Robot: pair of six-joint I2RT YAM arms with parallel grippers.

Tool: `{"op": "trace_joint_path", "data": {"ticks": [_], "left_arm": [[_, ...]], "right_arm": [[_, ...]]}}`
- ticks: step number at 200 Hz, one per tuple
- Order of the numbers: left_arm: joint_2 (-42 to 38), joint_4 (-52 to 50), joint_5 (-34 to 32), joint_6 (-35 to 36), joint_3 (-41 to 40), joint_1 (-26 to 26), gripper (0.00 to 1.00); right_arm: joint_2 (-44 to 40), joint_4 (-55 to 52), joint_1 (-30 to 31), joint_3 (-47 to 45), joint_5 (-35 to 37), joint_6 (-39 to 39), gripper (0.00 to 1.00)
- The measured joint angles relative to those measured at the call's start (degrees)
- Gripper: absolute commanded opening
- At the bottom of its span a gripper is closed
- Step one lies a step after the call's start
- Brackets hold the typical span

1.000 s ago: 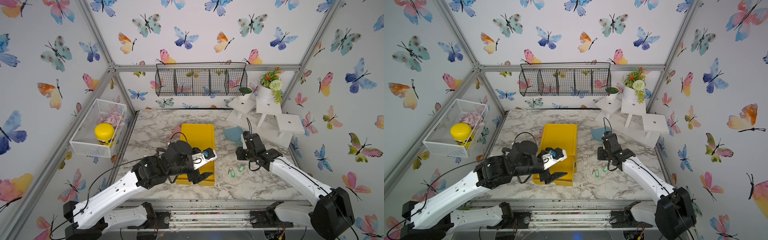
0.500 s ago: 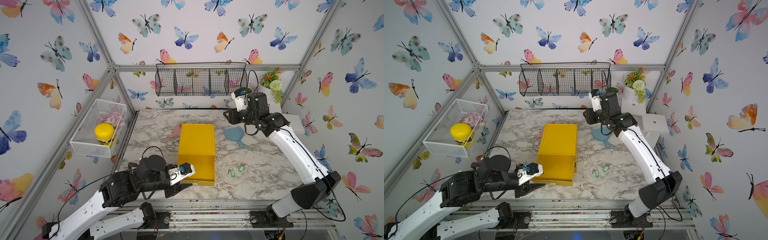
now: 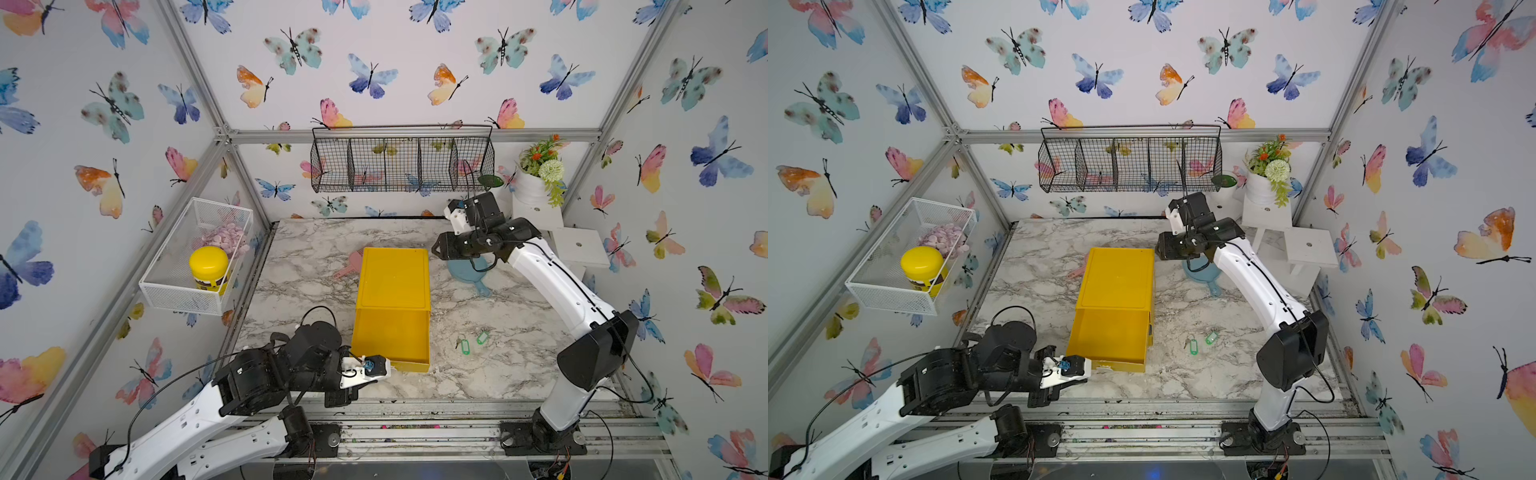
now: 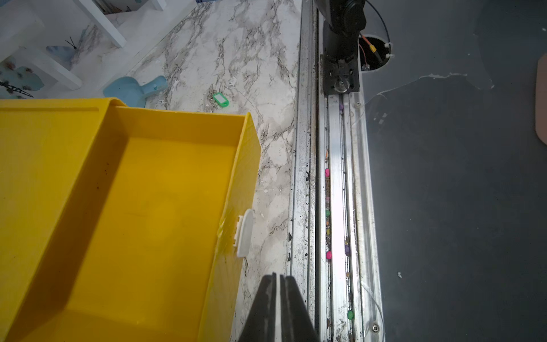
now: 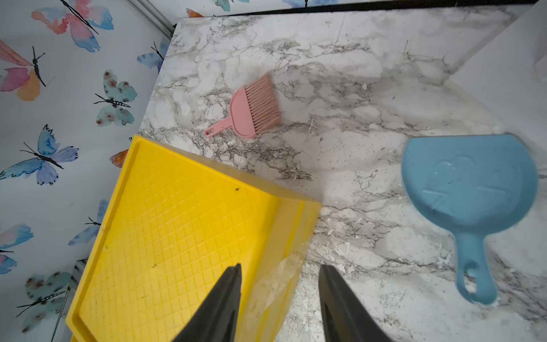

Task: Take the keys out of the drawer
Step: Close the drawer in the storage box.

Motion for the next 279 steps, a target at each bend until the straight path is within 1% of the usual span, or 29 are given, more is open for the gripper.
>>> {"op": "trace_joint_path", "data": {"ticks": [29, 55, 93, 126, 138, 183, 240, 279], "left_arm": [[1.1, 0.7, -0.2, 2.4, -2.6, 0.0, 0.14], [1.7, 3.3, -2.1, 3.3, -4.6, 0.0, 0.16], [2.1, 8.0, -4.7, 3.3, -6.6, 0.0, 0.17], [2.2, 11.4, -6.8, 2.4, -8.8, 0.0, 0.18], [2.3, 12.0, -7.7, 2.3, -9.5, -0.2, 0.18], [3.7, 13.8, -12.5, 1.4, -10.0, -0.3, 0.18], [6.2, 19.6, -19.2, 0.3, -10.1, -0.3, 0.18], [8.8, 24.0, -24.3, 0.0, -12.3, -0.3, 0.18]], "right_arm": [[0.0, 1.2, 0.0, -2.2, -1.8, 2.6, 0.49], [0.0, 2.7, 0.0, -3.0, -3.0, 4.8, 0.50], [-0.7, 5.7, 0.0, -5.6, -5.1, 7.3, 0.50], [-1.2, 6.5, 0.0, -7.3, -6.7, 8.0, 0.51], [-1.2, 6.5, 0.0, -7.3, -7.2, 8.0, 0.49], [-0.9, 6.5, 0.9, -7.3, -8.9, 8.1, 0.44], [0.0, 6.5, 1.4, -7.3, -10.6, 7.6, 0.43], [1.6, 6.5, 1.4, -7.3, -11.6, 7.3, 0.43]]}}
